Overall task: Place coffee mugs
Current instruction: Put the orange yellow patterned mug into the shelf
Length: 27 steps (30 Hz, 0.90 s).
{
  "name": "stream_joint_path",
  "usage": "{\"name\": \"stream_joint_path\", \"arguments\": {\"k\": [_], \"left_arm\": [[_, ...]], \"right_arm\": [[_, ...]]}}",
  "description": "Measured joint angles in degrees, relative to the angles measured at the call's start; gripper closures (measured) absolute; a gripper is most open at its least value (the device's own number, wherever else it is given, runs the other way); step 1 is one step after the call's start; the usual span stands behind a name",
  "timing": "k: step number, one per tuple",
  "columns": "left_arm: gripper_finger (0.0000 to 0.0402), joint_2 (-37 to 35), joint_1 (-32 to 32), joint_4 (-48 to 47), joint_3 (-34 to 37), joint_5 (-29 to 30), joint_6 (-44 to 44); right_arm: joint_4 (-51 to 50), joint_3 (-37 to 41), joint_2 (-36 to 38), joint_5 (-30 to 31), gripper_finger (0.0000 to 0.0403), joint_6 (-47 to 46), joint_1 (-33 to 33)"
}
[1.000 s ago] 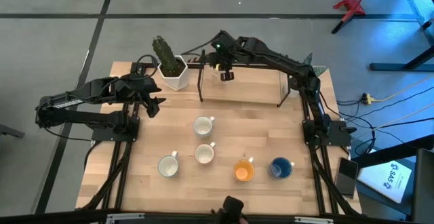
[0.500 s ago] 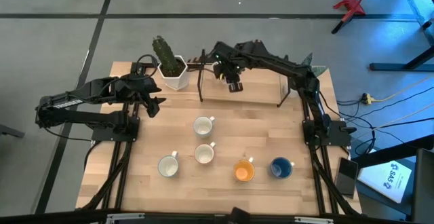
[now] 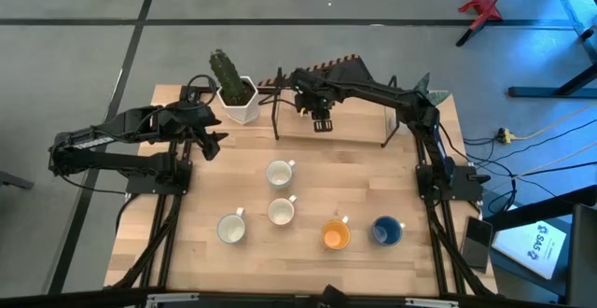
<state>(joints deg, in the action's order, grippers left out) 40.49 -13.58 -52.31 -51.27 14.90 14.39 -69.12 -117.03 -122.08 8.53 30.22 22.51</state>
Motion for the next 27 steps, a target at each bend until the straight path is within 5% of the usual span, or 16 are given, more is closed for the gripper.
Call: {"name": "stream_joint_path", "arguments": {"k": [12,27], "left_arm": [[0.0179,0.00,0.00,-0.04,0.00,0.07,0.04],[0.0179,0.00,0.00,-0.04,0.00,0.72,0.02]], "right_arm": [[9.30,3.26,0.09,4.79,0.0265,-0.40,0.51],[9.54,3.26,0.07,5.90,0.0265,0.62,3.48]]}}
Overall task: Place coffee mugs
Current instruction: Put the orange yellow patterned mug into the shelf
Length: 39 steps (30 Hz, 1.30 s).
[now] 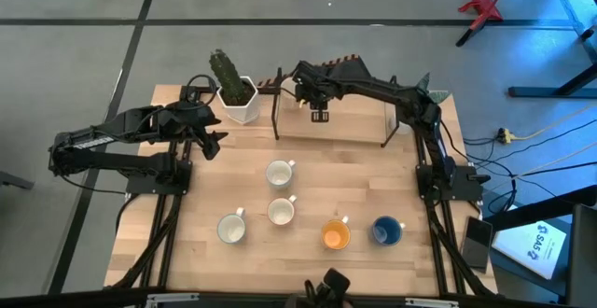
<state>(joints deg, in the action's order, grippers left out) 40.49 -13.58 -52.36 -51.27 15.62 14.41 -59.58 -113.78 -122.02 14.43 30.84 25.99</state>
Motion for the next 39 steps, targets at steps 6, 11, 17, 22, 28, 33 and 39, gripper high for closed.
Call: {"name": "stream_joint_path", "arguments": {"k": [6,11,17,22,28,33,39], "left_arm": [[0.0179,0.00,-0.02,-0.15,-0.01,-0.22,0.00],[0.0179,0.00,0.00,-0.15,0.00,-1.68,0.07],[0.0179,-0.01,-0.01,-0.16,0.00,-1.62,0.15],[0.0179,0.00,-0.02,-0.39,0.00,-1.60,0.39],[0.0179,0.00,-0.02,-0.39,0.00,-1.58,0.43],[0.0179,0.00,-0.02,-0.46,0.00,-1.82,0.53],[0.0179,0.00,-0.02,-0.79,0.00,-2.12,1.23]], "right_arm": [[-2.92,-0.52,0.47,-5.00,0.0265,1.79,0.42],[-7.35,-1.95,2.24,-10.93,0.0265,0.96,-0.56],[-5.20,-1.95,2.14,-15.03,0.0265,0.51,-3.91],[-2.46,-1.88,1.97,-13.70,0.0265,1.12,-6.64],[2.04,-1.88,1.97,-10.92,0.0265,1.84,-6.70],[0.76,-1.88,1.97,-9.46,0.0265,1.84,-5.97],[-0.51,-1.88,1.94,-9.48,0.0265,1.95,-5.69]]}}
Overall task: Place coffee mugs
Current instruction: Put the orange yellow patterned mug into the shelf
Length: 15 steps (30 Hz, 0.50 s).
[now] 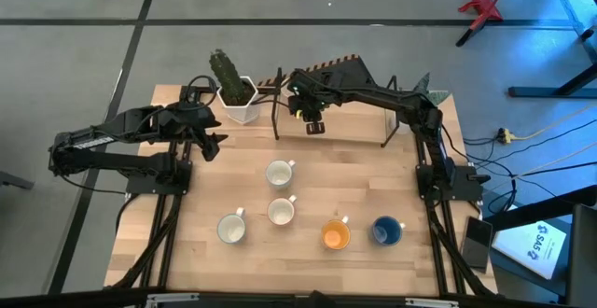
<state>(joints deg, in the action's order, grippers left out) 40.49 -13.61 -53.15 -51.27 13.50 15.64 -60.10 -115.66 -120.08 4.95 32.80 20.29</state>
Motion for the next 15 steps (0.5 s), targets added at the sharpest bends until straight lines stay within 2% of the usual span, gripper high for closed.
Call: {"name": "stream_joint_path", "arguments": {"k": [10,15], "left_arm": [[0.0179,0.00,0.01,0.01,0.01,-0.04,0.45],[0.0179,0.00,0.02,0.01,0.01,0.00,0.54]], "right_arm": [[-0.01,0.00,-0.04,-0.13,0.0265,0.03,0.00],[0.00,0.00,-0.04,-3.30,0.0265,0.50,0.37]]}}
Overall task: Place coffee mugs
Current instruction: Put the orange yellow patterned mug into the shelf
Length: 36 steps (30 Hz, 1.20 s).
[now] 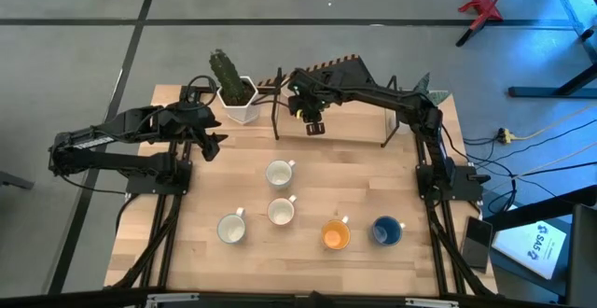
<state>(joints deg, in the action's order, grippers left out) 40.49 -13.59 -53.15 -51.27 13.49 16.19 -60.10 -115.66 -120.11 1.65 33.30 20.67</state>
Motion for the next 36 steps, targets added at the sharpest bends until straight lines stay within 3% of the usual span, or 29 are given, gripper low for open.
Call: {"name": "stream_joint_path", "arguments": {"k": [9,17,25,36], "left_arm": [[0.0179,0.00,-0.02,0.00,0.00,0.55,0.13],[0.0179,0.00,-0.01,0.02,-0.01,0.93,0.13],[0.0179,0.00,0.00,0.02,-0.01,1.13,0.13],[0.0179,0.00,-0.02,0.02,-0.01,1.96,0.13]], "right_arm": [[0.22,0.46,-0.02,-0.35,0.0265,0.20,0.81],[0.13,4.98,-0.07,3.83,0.0265,0.13,1.57],[1.78,5.64,-0.07,-1.66,0.0265,-0.02,1.53],[7.67,5.64,-0.07,3.94,0.0265,0.15,2.20]]}}
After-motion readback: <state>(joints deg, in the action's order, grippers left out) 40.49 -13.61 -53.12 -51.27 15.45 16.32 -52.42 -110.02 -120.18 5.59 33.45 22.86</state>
